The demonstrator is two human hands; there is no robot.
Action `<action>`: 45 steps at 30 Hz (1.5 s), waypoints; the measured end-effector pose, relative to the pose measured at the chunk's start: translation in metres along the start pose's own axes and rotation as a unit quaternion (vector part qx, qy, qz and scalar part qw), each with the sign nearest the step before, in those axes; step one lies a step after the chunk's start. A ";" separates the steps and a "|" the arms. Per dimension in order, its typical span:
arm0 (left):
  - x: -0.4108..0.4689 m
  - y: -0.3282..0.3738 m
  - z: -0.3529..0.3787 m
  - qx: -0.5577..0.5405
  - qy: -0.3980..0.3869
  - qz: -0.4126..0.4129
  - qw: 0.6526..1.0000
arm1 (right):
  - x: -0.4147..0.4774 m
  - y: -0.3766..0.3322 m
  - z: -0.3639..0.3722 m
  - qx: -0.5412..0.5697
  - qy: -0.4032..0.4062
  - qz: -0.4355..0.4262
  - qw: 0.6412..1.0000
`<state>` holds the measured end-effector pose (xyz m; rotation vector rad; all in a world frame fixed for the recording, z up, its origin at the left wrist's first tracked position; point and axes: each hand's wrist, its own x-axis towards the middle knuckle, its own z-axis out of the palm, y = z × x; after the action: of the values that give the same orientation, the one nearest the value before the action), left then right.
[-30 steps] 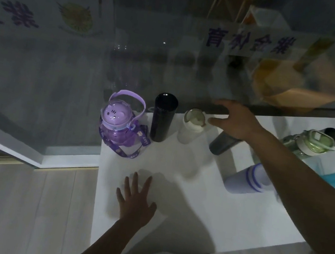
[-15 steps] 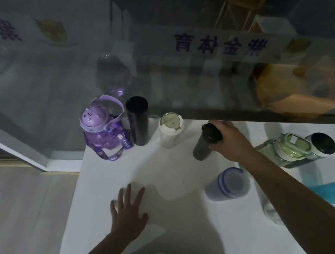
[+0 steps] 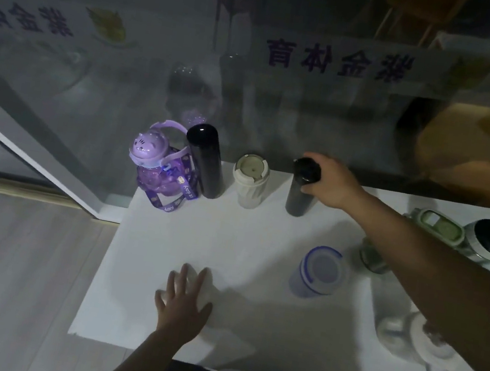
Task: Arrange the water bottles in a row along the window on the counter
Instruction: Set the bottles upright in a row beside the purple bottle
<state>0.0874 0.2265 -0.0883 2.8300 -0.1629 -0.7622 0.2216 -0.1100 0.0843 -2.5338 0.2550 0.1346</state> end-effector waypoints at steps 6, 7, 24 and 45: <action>-0.009 -0.001 0.000 0.000 -0.017 0.004 1.000 | 0.010 -0.006 0.013 0.004 -0.005 -0.016 1.000; -0.010 -0.001 -0.001 0.001 -0.021 0.005 1.000 | 0.011 -0.007 0.016 0.002 -0.004 -0.017 1.000; -0.006 -0.026 -0.022 0.026 -0.084 0.082 0.993 | 0.013 -0.014 0.024 0.027 0.009 0.046 0.999; 0.031 0.002 -0.023 0.072 -0.071 0.173 0.980 | -0.175 -0.011 0.061 -0.080 -0.017 0.216 0.973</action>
<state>0.1258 0.2231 -0.0839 2.7609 -0.7390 -0.8989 0.0507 -0.0401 0.0669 -2.5921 0.8105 0.3820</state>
